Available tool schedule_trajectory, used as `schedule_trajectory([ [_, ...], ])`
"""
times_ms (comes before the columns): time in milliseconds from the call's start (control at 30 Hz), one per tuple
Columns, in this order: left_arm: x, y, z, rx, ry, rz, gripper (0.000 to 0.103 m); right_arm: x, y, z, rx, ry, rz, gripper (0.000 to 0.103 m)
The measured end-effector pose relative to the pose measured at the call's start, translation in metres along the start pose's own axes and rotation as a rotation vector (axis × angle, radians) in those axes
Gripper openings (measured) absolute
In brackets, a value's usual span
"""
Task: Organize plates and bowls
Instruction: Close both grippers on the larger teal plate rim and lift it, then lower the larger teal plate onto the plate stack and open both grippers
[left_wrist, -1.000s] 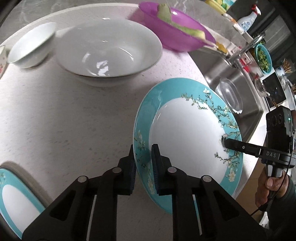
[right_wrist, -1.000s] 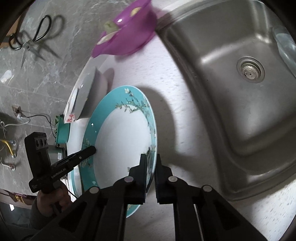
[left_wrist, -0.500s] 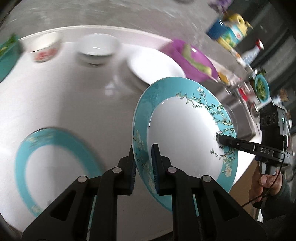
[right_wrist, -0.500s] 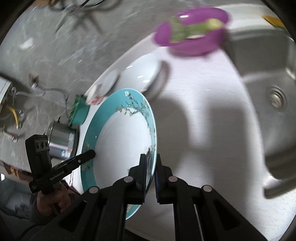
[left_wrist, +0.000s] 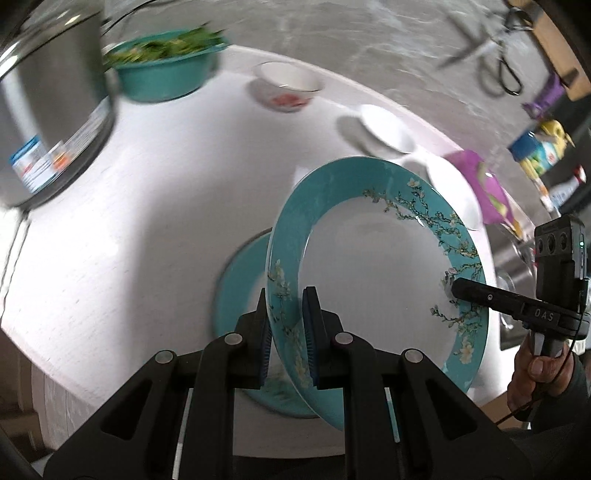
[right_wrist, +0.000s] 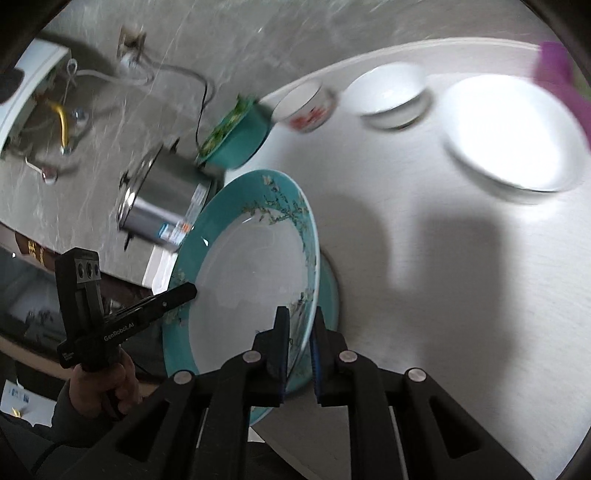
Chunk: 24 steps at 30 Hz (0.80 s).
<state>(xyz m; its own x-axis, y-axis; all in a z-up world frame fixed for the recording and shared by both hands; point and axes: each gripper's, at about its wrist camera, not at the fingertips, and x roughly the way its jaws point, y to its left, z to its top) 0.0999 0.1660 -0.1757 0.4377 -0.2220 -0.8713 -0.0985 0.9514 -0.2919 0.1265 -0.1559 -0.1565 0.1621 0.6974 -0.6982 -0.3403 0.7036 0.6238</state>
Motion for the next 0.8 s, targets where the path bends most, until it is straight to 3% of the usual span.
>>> schedule_trajectory([
  [133, 0.007, 0.028, -0.008, -0.022, 0.02, 0.02, 0.014, 0.033, 0.008, 0.007, -0.037, 0.048, -0.016, 0.013],
  [300, 0.02, 0.037, -0.021, -0.008, 0.038, 0.033, 0.015, 0.057, 0.009, 0.009, -0.047, 0.085, -0.05, 0.013],
  [800, 0.054, 0.042, -0.034, 0.021, 0.069, 0.054, 0.017, 0.073, 0.01, -0.01, -0.137, 0.1, -0.172, 0.013],
])
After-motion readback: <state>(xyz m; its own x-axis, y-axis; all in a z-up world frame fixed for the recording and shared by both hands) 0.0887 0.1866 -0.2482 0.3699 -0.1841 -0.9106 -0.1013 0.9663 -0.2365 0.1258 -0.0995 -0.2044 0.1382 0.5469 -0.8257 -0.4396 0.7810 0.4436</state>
